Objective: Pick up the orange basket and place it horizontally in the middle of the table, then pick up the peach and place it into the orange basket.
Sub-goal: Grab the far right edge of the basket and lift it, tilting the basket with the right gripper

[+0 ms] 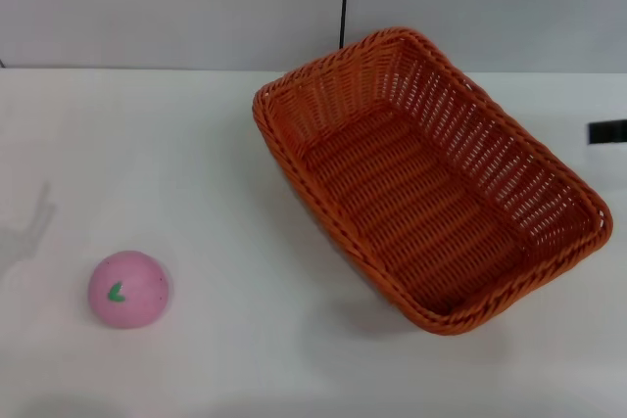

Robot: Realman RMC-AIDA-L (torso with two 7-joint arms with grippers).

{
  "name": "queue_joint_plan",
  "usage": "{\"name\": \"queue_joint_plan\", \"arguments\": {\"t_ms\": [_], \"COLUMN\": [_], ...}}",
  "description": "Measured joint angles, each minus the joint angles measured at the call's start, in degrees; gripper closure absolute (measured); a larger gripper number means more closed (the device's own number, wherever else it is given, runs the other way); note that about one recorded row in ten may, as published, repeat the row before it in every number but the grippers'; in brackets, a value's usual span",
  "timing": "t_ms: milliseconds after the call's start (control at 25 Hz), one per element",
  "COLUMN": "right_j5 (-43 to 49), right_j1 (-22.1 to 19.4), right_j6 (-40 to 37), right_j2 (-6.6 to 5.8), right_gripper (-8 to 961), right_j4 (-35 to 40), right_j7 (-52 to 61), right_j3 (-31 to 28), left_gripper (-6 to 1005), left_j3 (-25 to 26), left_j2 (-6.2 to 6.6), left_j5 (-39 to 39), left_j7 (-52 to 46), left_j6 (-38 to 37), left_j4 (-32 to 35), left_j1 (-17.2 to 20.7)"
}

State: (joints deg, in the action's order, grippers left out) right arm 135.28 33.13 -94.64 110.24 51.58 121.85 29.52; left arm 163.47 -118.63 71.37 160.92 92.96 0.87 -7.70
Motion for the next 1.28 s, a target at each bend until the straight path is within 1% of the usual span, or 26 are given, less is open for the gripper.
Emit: {"name": "queue_joint_plan", "arguments": {"t_ms": [40,80,120,200,280,480,600,640,720,760,840,880,1120,1160,1240,1280], "right_j5": [0.85,0.85,0.93,0.96,0.8,0.55,0.41,0.1,-0.09,-0.35,-0.44,-0.53,-1.09,-1.09,-1.06,-0.94], "right_j1": [1.03,1.03,1.37,1.96,2.44,3.15,3.72,4.22,4.52,5.24,5.62,6.38,8.36,9.14,9.42,9.71], "right_j6": [0.25,0.25,0.43,0.7,0.89,4.04,6.83,8.79,9.73,11.48,12.33,14.11,16.81,17.53,18.0,18.85], "right_j2": [0.35,0.35,0.74,1.55,2.0,2.13,2.18,2.21,2.25,2.44,2.58,2.8,3.05,3.17,3.28,3.61], "right_gripper": [128,128,128,128,127,127,129,129,129,128,128,128,128,128,128,128], "right_j4": [-0.01,-0.01,0.02,0.31,0.52,-1.44,-4.08,-6.08,-7.16,-9.1,-9.97,-11.63,-16.09,-17.57,-17.97,-18.25], "right_j7": [1.81,1.81,2.26,2.48,2.51,2.52,1.46,0.45,-0.15,-1.4,-1.99,-3.05,-5.0,-5.26,-5.24,-4.9], "right_j3": [3.56,3.56,4.83,5.47,5.5,5.61,5.65,5.66,5.67,5.68,5.69,5.7,5.77,6.16,6.69,8.15], "left_gripper": [152,152,152,152,152,152,152,152,152,152,152,152,152,152,152,152], "left_j3": [0.0,0.0,0.0,0.0,-0.02,-0.07,-0.09,-0.09,-0.09,-0.09,-0.12,-0.17,-0.18,-0.17,-0.18,-0.18], "left_j2": [0.0,0.0,0.0,0.02,-0.01,-0.04,-0.03,-0.03,-0.03,-0.02,-0.02,-0.02,-0.02,-0.02,-0.02,-0.03], "left_j5": [0.0,0.0,0.0,0.05,0.13,0.3,0.36,0.36,0.36,0.38,0.42,0.47,0.47,0.47,0.47,0.46], "left_j7": [0.0,0.0,0.0,0.0,0.0,0.0,0.0,0.0,0.0,0.0,0.0,0.0,0.0,0.0,0.0,0.0], "left_j6": [-0.02,-0.04,-0.04,-0.07,-0.24,-1.13,-1.32,-1.35,-1.45,-1.49,-1.56,-1.57,-1.57,-1.57,-1.57,-1.57], "left_j4": [0.08,0.28,0.35,0.53,0.54,0.54,0.53,0.53,0.53,0.53,0.57,0.61,0.7,0.71,0.72,0.79], "left_j1": [-0.05,-0.19,-0.26,-0.49,-0.58,-0.54,-0.43,-0.41,-0.39,-0.39,-0.45,-0.53,-0.62,-0.67,-0.7,-0.73]}}
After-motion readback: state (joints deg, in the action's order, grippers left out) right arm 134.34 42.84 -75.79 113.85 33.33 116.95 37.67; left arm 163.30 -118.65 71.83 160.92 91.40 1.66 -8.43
